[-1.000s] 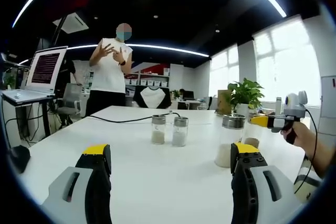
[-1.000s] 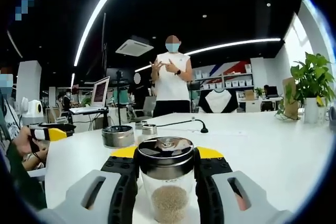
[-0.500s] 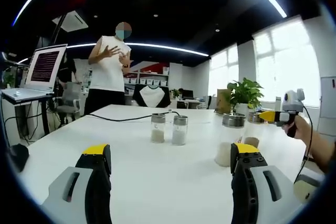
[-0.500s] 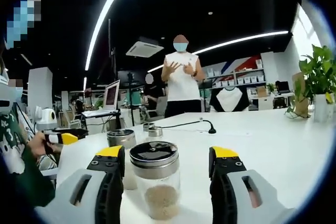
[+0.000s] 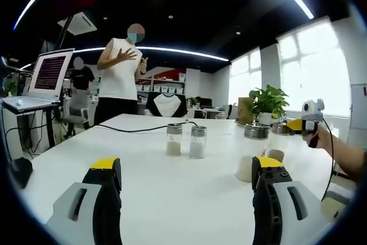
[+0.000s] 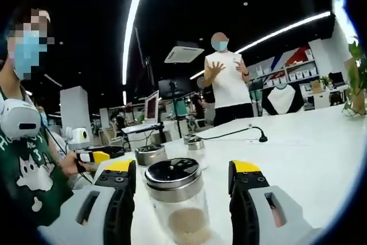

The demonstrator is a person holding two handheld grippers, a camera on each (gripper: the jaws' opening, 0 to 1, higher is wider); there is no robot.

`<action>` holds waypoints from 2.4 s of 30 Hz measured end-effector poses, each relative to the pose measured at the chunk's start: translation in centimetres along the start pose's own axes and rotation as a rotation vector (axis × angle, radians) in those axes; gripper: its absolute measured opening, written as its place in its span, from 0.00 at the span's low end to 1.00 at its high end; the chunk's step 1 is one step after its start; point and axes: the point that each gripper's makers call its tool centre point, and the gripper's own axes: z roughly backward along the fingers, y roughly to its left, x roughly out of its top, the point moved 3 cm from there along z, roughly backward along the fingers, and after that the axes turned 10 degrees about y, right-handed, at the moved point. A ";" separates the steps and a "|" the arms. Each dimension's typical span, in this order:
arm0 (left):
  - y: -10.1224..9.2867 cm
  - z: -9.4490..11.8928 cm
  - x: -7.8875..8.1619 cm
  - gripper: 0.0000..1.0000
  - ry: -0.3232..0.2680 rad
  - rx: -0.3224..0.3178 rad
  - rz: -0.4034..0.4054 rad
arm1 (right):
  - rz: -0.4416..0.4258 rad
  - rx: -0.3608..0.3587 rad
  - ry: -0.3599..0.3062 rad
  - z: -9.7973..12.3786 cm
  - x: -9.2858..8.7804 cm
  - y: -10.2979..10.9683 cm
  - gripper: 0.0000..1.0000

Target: Rotate the seasoning bottle until the label or dispensing opening points toward the visible target arrow and the bottle remains upright within the marked orientation range

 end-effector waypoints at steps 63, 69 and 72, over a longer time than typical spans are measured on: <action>-0.5 -0.1 0.0 0.99 0.011 -0.005 -0.012 | 0.197 -0.166 0.101 -0.7 -0.8 1.6 0.39; -0.4 -0.1 0.0 0.99 0.012 -0.004 -0.013 | 0.199 -0.210 0.107 -0.7 -0.8 1.6 0.39; -0.5 0.0 0.1 0.99 0.008 -0.007 -0.011 | 0.199 -0.229 0.106 -0.6 -0.8 1.5 0.39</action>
